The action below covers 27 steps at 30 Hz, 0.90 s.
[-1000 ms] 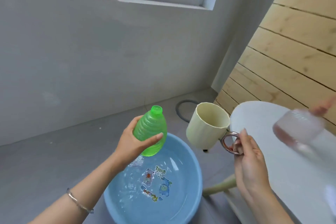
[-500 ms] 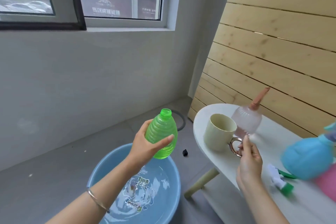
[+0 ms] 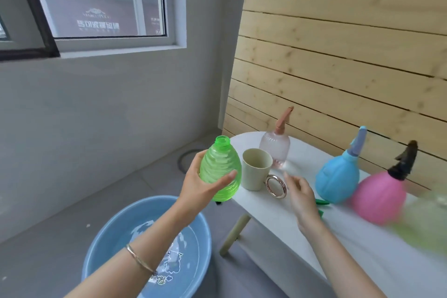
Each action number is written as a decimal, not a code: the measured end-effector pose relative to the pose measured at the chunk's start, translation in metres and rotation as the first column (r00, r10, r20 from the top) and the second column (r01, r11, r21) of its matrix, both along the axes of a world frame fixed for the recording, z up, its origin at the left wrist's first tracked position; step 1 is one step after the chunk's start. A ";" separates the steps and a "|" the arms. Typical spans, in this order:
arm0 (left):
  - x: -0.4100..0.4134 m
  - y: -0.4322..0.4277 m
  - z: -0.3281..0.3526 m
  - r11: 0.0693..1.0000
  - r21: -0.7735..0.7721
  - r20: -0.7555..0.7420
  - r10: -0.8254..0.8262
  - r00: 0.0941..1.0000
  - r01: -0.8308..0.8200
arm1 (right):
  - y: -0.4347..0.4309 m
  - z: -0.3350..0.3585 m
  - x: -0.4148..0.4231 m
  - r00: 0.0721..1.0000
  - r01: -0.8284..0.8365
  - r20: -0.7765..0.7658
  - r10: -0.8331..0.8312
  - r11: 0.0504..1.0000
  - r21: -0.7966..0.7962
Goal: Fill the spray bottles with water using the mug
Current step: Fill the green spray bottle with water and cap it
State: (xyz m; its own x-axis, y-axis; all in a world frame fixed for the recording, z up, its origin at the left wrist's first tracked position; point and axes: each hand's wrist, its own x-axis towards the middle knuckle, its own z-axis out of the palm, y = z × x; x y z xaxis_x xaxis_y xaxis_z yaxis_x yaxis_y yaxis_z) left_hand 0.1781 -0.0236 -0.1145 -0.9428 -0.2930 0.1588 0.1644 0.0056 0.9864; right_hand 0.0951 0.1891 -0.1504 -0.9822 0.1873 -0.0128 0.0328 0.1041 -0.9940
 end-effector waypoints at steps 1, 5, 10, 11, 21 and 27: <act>0.000 0.007 0.003 1.000 -0.001 -0.003 -0.018 1.000 0.018 | 0.014 0.003 0.003 0.999 -0.001 -0.036 0.004 0.996 0.087; 0.002 0.038 0.011 0.995 -0.020 0.002 -0.095 0.995 0.095 | 0.076 0.001 0.011 0.996 -0.049 -0.027 0.081 0.798 0.601; 0.003 0.073 0.012 0.980 -0.046 0.029 -0.191 0.981 0.192 | 0.101 -0.007 0.023 0.981 -0.188 0.137 0.135 0.528 0.828; 0.002 0.079 0.011 0.976 -0.053 0.034 -0.210 0.977 0.212 | 0.103 -0.008 0.023 0.982 -0.184 0.131 0.137 0.523 0.832; 0.001 0.133 -0.010 0.950 -0.060 0.109 -0.299 0.948 0.306 | 0.118 0.047 0.033 0.983 -0.029 -0.164 0.085 0.948 0.318; -0.007 0.162 -0.022 0.935 -0.033 0.164 -0.344 0.925 0.354 | 0.133 0.133 0.055 0.896 -0.128 -0.443 -0.028 0.939 -0.318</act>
